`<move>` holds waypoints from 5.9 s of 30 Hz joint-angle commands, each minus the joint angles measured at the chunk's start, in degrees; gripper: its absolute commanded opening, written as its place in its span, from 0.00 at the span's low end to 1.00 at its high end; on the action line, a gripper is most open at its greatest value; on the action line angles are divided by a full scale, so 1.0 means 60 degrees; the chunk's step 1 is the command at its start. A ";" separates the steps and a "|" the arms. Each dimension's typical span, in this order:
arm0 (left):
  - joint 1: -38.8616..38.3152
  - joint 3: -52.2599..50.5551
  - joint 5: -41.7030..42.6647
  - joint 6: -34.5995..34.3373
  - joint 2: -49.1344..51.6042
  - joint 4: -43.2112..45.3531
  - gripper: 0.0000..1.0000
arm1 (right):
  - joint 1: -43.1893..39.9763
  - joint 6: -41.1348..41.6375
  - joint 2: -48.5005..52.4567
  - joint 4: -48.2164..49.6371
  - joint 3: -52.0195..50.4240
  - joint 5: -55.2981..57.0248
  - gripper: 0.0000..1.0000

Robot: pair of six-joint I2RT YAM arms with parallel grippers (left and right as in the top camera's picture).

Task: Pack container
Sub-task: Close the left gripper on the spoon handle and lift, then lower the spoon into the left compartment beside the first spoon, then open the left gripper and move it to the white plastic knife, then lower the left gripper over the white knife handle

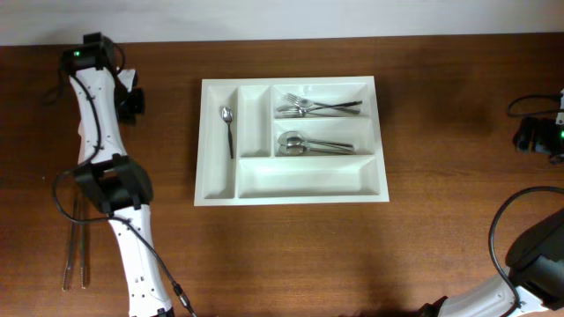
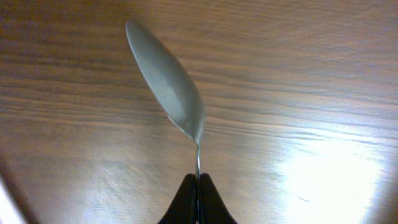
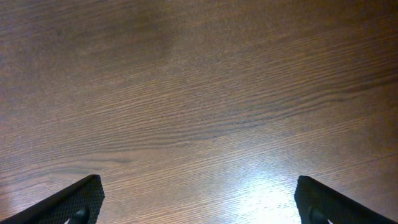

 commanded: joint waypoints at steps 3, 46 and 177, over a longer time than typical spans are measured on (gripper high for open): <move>-0.0739 0.0743 0.0055 -0.1348 -0.0667 -0.0208 0.02 | -0.0018 0.0004 0.0084 0.0004 -0.0047 -0.0124 0.99; -0.3989 -0.1435 0.0892 -0.2506 -0.2277 -0.0211 0.02 | -0.0018 0.0004 0.0084 0.0007 -0.0047 -0.0124 0.99; 0.2375 -0.6470 -0.0262 0.1876 -0.3311 0.2929 0.99 | -0.0018 0.0004 0.0084 0.0007 -0.0047 -0.0124 0.99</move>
